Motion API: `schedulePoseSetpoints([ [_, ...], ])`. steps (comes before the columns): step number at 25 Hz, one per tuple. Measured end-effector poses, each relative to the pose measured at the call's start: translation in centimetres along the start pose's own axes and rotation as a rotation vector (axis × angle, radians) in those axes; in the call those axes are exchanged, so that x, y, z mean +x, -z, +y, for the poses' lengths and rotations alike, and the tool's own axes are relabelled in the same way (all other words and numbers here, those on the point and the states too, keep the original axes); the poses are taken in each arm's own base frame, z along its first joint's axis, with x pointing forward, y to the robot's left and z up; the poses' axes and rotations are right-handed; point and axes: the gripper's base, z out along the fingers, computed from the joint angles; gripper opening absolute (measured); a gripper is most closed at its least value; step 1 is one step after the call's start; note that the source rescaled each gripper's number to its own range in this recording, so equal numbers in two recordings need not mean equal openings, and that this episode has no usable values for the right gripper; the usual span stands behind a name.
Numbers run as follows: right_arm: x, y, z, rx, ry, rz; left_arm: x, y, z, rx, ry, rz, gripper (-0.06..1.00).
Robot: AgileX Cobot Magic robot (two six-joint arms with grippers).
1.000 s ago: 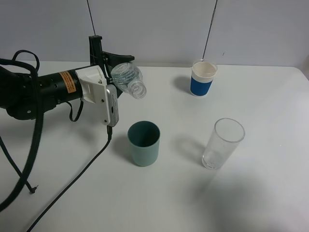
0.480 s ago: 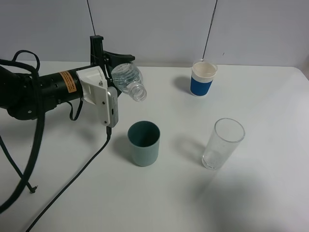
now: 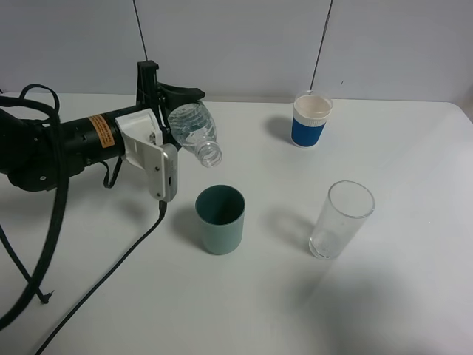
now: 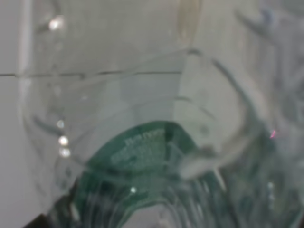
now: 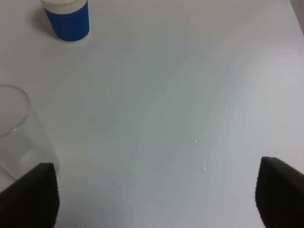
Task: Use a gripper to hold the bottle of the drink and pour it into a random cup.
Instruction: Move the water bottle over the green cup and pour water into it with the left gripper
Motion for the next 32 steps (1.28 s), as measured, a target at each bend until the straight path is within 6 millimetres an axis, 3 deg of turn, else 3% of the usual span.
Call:
schedulePoseSetpoints([
  [32,0.00,0.00,0.00,0.000,0.000,0.000,0.24,0.28,-0.03,-0.017,-0.092,0.043,0.07],
])
